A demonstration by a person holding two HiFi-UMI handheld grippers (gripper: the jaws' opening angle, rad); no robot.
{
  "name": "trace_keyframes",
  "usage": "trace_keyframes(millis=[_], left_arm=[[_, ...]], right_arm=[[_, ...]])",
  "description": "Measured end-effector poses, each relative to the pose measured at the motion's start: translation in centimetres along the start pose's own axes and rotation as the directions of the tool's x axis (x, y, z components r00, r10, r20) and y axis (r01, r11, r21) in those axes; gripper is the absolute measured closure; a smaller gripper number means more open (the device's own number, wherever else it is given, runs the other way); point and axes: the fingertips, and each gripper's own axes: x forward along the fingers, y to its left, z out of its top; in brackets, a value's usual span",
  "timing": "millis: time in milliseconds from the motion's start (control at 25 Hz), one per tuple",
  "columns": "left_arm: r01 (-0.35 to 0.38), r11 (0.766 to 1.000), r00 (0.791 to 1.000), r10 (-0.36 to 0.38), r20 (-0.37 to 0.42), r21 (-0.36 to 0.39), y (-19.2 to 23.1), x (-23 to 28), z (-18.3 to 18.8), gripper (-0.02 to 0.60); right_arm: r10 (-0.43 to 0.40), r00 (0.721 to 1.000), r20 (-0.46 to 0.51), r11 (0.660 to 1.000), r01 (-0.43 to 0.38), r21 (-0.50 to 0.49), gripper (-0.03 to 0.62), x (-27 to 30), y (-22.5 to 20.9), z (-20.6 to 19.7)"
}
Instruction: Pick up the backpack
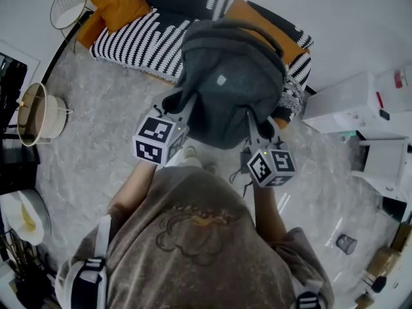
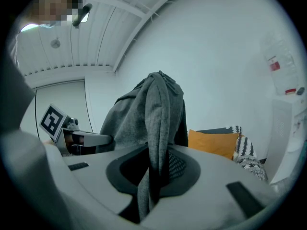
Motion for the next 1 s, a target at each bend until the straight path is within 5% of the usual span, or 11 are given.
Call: trace_keyframes(millis=[720, 1000], left_arm=[[-0.009, 1.0, 0.999, 0.008, -0.048, -0.028, -0.6, -1.5, -1.8, 0.522], [-0.02, 1.0, 1.0, 0.02, -0.01, -0.011, -0.5, -1.4, -1.1, 0.522]], right_arm=[[0.009, 1.0, -0.013, 1.0, -0.009, 0.004, 0.543, -1.0, 0.8, -1.1], [0.014, 1.0, -0.014, 1.0, -0.014, 0.008, 0.543, -1.0, 0.8, -1.0]])
